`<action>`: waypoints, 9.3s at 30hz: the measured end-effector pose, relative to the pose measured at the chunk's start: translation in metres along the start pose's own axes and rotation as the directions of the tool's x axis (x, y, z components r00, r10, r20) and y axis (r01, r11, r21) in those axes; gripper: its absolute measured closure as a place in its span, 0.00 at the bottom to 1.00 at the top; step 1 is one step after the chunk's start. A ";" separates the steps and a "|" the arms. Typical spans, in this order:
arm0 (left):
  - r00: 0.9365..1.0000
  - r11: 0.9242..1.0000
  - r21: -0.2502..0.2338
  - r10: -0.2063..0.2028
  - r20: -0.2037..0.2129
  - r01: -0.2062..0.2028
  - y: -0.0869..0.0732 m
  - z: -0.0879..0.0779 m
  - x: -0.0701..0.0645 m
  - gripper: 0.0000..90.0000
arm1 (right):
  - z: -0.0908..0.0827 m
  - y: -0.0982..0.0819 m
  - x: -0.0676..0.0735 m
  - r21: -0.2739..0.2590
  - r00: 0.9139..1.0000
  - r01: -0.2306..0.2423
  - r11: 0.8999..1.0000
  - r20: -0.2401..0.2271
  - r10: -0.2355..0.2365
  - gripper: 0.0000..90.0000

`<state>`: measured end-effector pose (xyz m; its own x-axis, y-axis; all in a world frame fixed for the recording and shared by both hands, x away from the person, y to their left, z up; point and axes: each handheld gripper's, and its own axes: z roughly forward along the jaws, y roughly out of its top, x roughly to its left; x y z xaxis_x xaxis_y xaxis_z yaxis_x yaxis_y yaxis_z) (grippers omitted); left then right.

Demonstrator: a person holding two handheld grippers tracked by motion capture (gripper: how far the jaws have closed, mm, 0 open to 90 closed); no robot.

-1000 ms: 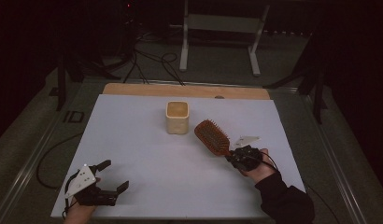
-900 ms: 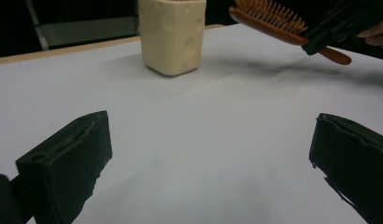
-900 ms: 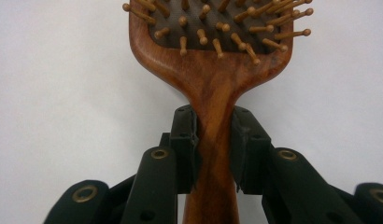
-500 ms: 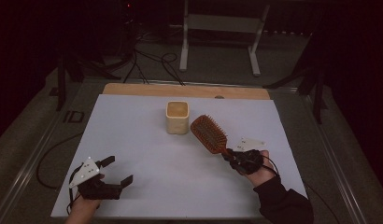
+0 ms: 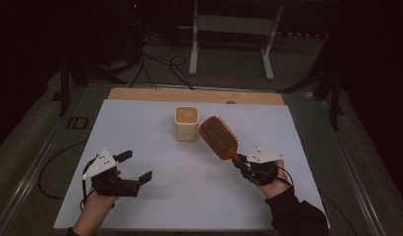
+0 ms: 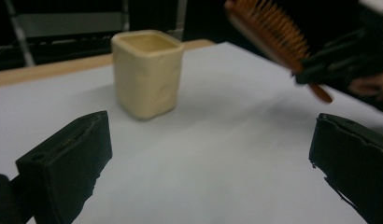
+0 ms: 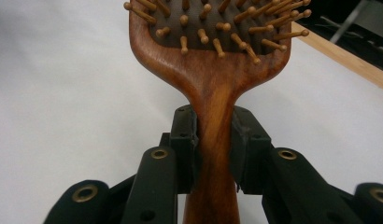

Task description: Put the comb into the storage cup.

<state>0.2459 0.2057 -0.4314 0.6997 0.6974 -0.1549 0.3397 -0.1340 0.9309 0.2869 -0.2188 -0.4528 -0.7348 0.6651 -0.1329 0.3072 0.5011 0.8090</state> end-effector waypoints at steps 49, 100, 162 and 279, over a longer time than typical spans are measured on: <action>0.865 0.894 0.092 -0.449 0.226 0.440 0.064 0.159 -0.037 0.05 | -0.003 0.010 0.020 -0.040 0.996 0.083 0.996 0.020 -0.083 0.81; 0.898 0.931 -0.003 -0.351 0.267 0.365 0.091 0.151 -0.053 0.61 | 0.009 0.003 0.016 -0.057 0.998 -0.005 0.998 -0.063 0.001 0.39; 0.951 0.963 -0.133 -0.255 -0.177 0.233 0.193 0.117 0.065 0.61 | 0.004 -0.010 0.004 -0.095 0.997 0.023 0.995 -0.066 -0.030 0.11; 0.996 0.988 0.143 -0.038 -0.084 0.050 0.120 0.135 0.084 0.00 | -0.001 -0.020 0.003 -0.092 0.999 -0.011 0.996 -0.054 0.006 0.11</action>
<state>0.4301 0.1538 -0.3777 0.6309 0.7589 -0.1616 0.4605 -0.1986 0.8651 0.2782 -0.2273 -0.4691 -0.7646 0.6372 -0.0965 0.2585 0.4404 0.8597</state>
